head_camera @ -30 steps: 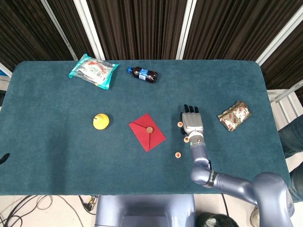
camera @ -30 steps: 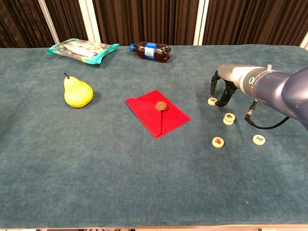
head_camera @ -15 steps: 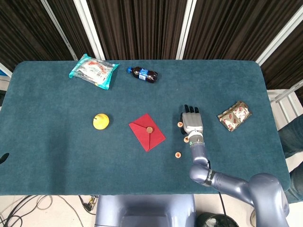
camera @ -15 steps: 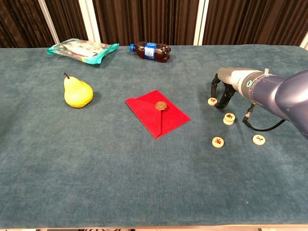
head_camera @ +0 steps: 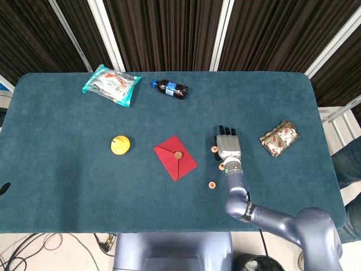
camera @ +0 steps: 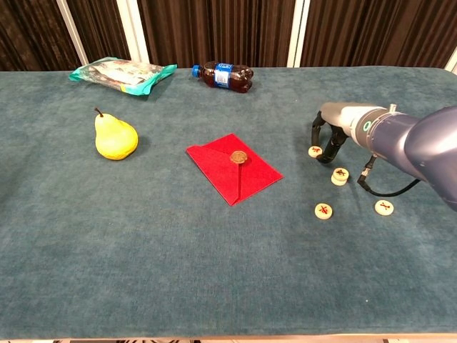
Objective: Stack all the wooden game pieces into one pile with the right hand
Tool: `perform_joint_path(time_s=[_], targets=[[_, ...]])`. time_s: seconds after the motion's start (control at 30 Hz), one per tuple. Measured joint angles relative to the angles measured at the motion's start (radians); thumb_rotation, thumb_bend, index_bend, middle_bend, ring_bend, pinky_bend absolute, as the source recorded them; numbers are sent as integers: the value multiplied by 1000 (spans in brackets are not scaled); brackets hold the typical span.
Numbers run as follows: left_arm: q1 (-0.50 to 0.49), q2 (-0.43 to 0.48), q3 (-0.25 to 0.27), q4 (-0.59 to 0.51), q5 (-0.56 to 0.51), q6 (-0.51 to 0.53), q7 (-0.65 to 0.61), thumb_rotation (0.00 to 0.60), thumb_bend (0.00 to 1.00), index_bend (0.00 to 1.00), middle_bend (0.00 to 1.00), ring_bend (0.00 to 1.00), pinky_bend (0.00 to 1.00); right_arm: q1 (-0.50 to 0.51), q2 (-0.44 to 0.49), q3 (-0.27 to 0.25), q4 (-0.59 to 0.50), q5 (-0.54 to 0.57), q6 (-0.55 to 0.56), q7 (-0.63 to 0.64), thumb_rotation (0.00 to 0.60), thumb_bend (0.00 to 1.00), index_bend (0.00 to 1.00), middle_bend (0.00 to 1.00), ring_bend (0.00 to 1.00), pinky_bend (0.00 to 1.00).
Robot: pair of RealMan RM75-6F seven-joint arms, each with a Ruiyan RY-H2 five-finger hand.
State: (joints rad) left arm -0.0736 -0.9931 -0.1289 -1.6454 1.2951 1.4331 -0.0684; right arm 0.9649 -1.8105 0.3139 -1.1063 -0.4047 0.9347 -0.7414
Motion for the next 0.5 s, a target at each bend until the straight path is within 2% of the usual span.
perform_joint_path(time_s=[0.5], targets=[[0,1,-1,0,-1,0,-1,600,146,77,1,0,0,-4,-5,10,8,-2,-3,-3,600,417,512,0,0,11]])
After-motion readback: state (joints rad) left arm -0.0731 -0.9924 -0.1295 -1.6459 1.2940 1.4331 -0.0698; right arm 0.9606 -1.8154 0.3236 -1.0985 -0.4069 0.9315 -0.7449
